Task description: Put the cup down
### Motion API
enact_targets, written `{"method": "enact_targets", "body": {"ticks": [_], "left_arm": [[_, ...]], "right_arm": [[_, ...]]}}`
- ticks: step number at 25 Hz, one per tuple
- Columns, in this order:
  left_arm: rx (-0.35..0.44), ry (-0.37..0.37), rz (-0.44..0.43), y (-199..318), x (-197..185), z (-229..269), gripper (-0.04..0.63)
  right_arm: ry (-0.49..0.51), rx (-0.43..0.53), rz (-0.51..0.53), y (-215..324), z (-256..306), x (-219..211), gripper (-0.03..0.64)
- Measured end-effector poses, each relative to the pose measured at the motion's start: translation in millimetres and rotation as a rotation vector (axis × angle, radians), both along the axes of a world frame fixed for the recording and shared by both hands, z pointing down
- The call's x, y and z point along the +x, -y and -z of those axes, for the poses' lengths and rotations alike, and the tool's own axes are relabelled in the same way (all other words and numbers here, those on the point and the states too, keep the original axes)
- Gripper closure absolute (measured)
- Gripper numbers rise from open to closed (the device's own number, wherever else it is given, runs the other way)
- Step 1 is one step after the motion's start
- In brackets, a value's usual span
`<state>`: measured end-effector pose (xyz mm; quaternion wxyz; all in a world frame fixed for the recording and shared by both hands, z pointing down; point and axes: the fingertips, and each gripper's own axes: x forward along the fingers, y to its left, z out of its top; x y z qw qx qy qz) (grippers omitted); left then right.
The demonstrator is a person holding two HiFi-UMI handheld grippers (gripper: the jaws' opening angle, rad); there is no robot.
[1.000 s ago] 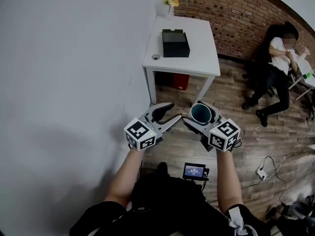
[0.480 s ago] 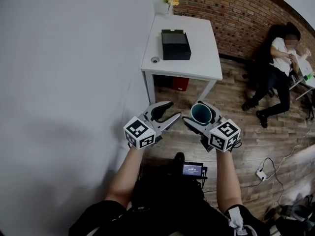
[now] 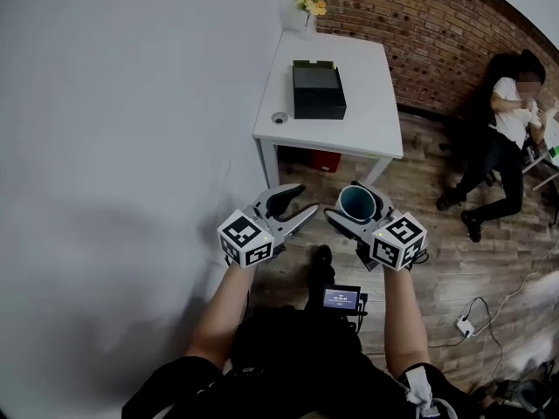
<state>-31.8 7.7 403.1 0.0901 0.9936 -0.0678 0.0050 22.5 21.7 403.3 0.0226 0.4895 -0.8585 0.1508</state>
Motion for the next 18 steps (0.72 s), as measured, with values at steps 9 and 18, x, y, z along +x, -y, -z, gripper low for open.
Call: {"method": "enact_targets", "body": {"ticks": [9, 18], "left_arm": [[-0.004, 0.018, 0.033, 57.3, 39.0, -3.1, 0.394], [-0.007, 0.027, 0.078, 126.7, 84.9, -5.6, 0.394]], "right_arm": [[0.018, -0.003, 0.023, 57.6, -1.9, 43.9, 0.189], [0.027, 0.002, 0.062, 127.6, -1.3, 92.2, 0.189]]}}
